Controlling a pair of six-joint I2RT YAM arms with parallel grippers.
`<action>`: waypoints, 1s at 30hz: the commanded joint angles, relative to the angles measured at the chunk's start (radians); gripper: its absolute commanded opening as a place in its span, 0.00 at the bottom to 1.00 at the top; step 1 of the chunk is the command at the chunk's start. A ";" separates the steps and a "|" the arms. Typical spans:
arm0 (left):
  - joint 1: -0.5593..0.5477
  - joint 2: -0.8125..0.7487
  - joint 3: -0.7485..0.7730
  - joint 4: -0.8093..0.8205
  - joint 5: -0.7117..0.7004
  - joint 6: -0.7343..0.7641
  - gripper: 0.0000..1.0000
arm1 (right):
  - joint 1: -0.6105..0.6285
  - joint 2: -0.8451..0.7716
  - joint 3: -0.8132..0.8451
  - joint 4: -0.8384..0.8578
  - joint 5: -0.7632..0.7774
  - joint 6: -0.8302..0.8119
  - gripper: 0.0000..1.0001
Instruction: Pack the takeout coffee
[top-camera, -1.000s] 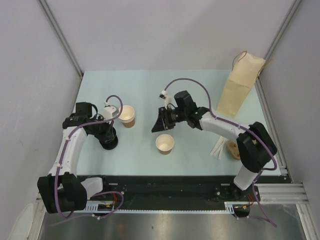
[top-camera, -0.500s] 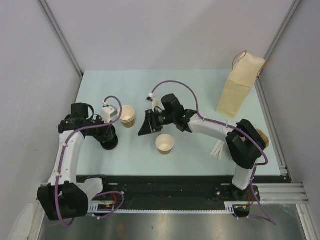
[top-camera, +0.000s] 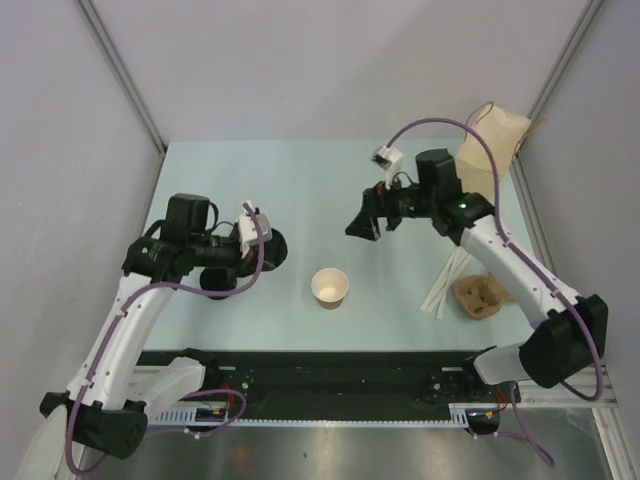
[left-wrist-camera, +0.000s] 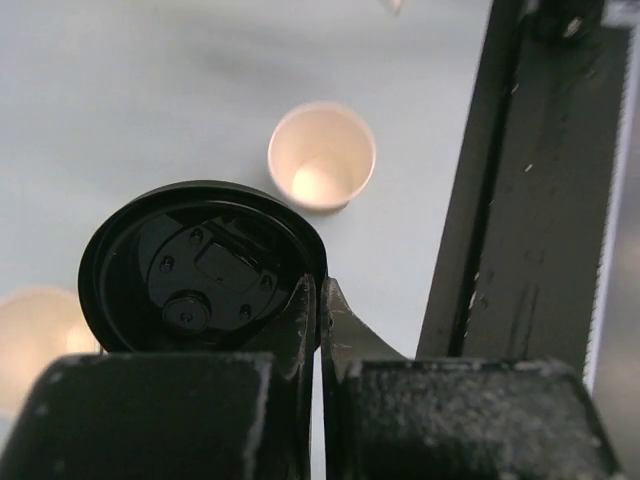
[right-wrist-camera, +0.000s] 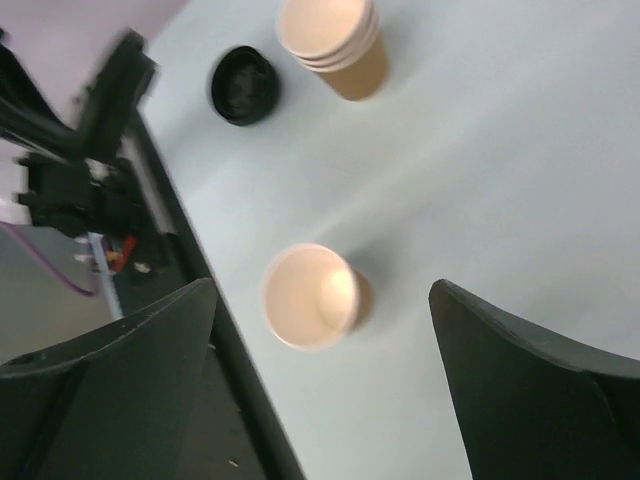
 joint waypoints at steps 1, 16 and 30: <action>-0.020 0.084 0.121 0.041 0.302 -0.138 0.00 | -0.149 -0.143 0.036 -0.254 -0.011 -0.400 0.94; -0.092 0.032 -0.095 1.032 0.741 -1.264 0.00 | 0.195 -0.628 -0.189 0.082 0.155 -0.780 0.71; -0.155 0.193 0.129 0.376 0.946 -0.853 0.00 | 0.746 -0.733 -0.484 0.518 0.525 -1.165 0.47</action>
